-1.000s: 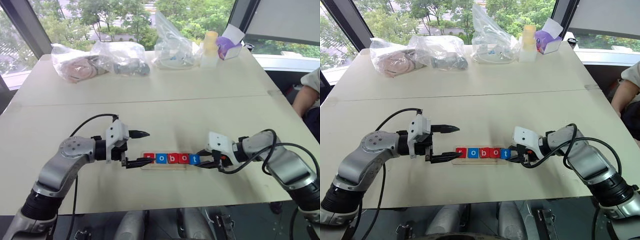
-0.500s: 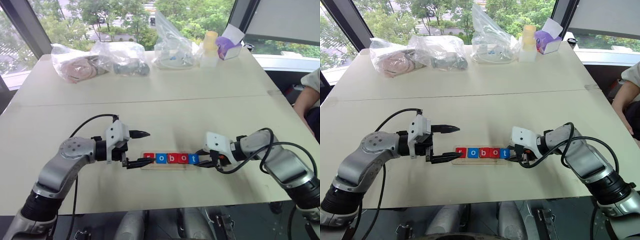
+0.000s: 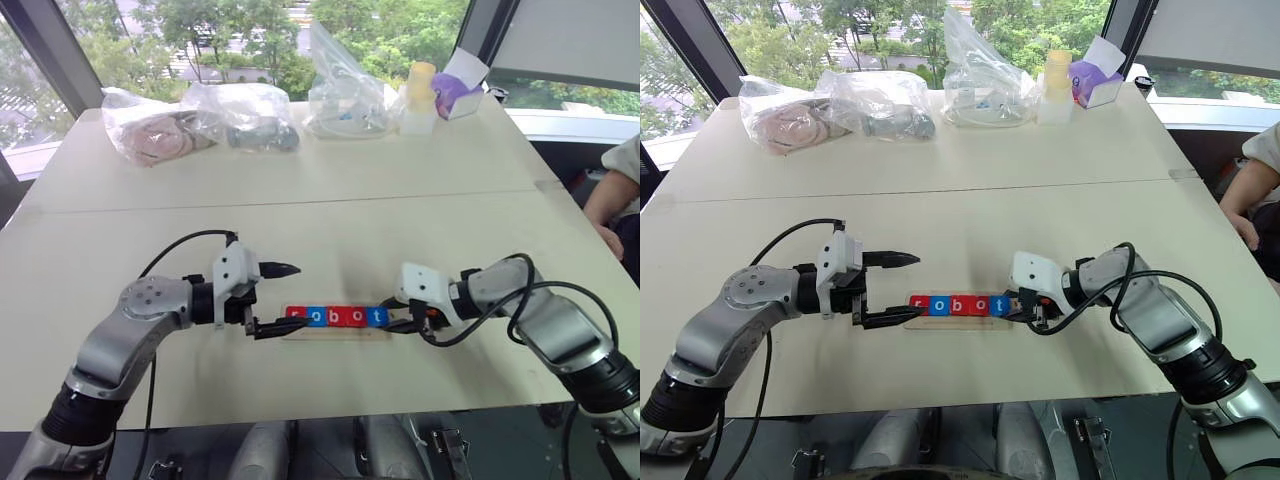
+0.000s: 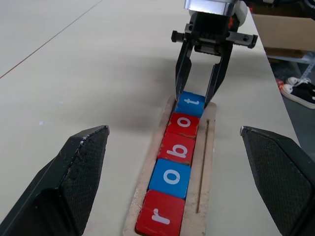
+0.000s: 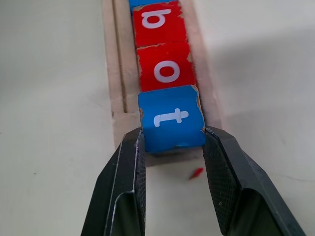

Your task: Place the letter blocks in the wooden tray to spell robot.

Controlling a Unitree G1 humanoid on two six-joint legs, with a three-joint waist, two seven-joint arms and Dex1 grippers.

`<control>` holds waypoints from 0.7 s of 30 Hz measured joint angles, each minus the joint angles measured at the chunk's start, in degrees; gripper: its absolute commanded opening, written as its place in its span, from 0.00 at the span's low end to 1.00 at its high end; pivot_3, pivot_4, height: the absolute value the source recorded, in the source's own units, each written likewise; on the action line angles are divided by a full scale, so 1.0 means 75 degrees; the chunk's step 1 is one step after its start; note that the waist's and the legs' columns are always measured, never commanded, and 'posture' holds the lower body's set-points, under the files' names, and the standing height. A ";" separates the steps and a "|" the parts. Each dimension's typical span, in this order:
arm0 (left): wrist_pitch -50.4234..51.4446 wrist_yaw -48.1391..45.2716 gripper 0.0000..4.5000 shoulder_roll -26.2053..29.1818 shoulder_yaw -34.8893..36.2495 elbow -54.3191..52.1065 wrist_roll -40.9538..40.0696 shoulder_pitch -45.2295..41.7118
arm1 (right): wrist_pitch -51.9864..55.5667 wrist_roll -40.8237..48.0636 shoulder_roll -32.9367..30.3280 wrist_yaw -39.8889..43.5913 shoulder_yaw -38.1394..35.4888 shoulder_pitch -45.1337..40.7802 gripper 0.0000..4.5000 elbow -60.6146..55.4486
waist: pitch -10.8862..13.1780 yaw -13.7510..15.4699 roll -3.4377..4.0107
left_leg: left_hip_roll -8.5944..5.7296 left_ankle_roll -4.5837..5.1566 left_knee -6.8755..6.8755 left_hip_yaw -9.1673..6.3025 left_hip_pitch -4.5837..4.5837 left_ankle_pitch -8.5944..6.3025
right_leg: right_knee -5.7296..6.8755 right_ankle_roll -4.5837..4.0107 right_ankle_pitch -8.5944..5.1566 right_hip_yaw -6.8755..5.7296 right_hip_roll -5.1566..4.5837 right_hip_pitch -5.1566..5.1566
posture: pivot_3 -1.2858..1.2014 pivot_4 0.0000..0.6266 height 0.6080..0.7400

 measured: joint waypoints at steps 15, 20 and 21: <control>0.0034 0.0073 1.00 -0.0013 0.0000 -0.0038 -0.0005 0.0070 | 0.0001 -0.0146 0.0159 0.0000 0.0131 -0.0157 0.65 0.0036 | 0.0000 0.0001 0.0000 | 0.0000 0.0000 0.0000 0.0000 0.0000 0.0000 | 0.0001 0.0000 0.0000 0.0000 0.0001 0.0000 | 0.52 0.24 1.00; 0.0034 0.0070 1.00 -0.0013 0.0000 -0.0038 -0.0006 0.0070 | 0.0050 -0.0142 0.0161 0.0035 0.0134 -0.0157 0.99 0.0035 | 0.0000 0.0001 0.0000 | 0.0000 0.0000 0.0001 0.0000 0.0000 0.0000 | 0.0001 0.0000 0.0000 0.0000 0.0001 0.0000 | 0.52 0.24 1.00; 0.0034 0.0069 1.00 -0.0013 0.0000 -0.0038 -0.0006 0.0070 | 0.0075 -0.0142 0.0161 0.0042 0.0134 -0.0157 0.99 0.0035 | 0.0000 0.0001 0.0000 | 0.0000 0.0000 0.0000 0.0000 0.0000 0.0000 | 0.0001 0.0000 0.0000 0.0000 0.0001 0.0000 | 0.52 0.24 1.00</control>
